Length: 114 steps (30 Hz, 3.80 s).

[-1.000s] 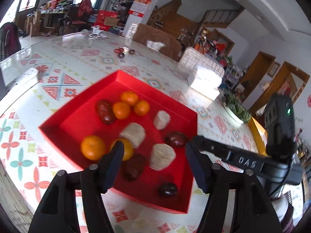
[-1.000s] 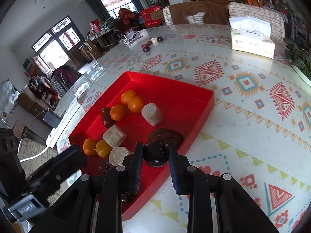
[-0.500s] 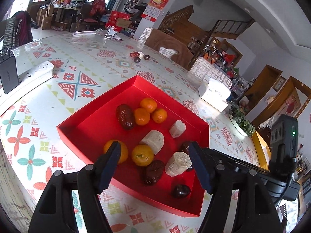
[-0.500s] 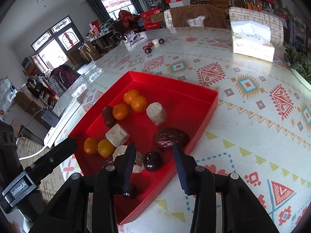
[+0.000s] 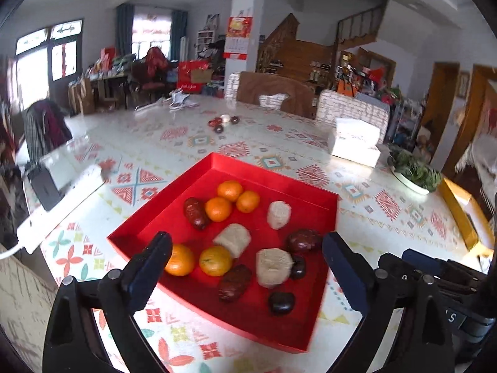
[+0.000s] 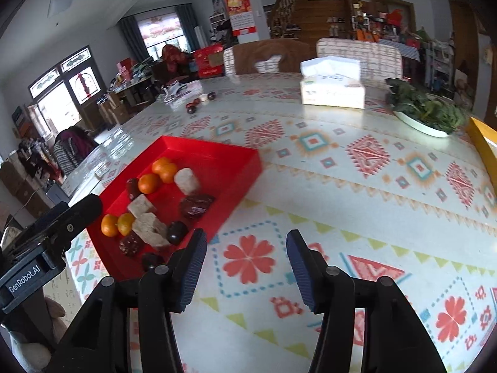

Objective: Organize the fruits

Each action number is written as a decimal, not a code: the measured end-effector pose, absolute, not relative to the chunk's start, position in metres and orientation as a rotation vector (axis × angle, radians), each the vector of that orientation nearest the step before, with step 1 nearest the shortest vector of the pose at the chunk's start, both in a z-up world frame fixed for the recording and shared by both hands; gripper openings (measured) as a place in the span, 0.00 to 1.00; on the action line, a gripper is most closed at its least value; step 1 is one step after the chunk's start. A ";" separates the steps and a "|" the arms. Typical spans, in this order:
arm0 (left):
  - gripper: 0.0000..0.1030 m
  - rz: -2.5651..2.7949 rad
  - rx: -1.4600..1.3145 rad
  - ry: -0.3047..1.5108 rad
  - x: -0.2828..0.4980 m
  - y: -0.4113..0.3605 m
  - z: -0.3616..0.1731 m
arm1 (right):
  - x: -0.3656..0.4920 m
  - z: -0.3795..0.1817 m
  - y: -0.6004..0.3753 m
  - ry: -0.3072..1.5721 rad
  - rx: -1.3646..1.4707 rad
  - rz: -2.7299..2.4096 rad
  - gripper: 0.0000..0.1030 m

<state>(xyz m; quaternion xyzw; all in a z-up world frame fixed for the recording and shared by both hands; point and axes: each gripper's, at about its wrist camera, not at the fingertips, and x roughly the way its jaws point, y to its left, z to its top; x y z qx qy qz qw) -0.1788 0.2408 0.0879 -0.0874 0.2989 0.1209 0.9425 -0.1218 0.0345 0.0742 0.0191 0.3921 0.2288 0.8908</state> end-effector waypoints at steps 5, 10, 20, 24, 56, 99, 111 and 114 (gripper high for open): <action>0.95 0.243 -0.137 0.632 -0.173 0.215 0.088 | -0.135 0.073 0.017 0.776 0.014 0.430 0.62; 0.95 0.272 -0.072 0.640 -0.169 0.190 0.089 | -0.146 0.074 0.005 0.740 -0.010 0.419 0.68; 0.95 0.266 -0.006 0.661 -0.163 0.157 0.087 | -0.150 0.070 -0.024 0.742 0.043 0.406 0.70; 0.95 0.250 0.008 0.672 -0.160 0.146 0.086 | -0.150 0.068 -0.029 0.747 0.054 0.401 0.70; 0.95 0.211 -0.015 0.693 -0.154 0.134 0.079 | -0.148 0.062 -0.038 0.768 0.063 0.386 0.71; 0.95 0.270 -0.077 0.449 -0.208 0.142 0.136 | -0.182 0.080 -0.037 0.704 0.028 0.380 0.75; 1.00 0.255 -0.216 0.240 -0.243 0.162 0.169 | -0.190 0.094 -0.027 0.638 -0.009 0.421 0.79; 1.00 0.287 -0.210 0.253 -0.238 0.165 0.165 | -0.193 0.098 -0.017 0.618 -0.051 0.440 0.81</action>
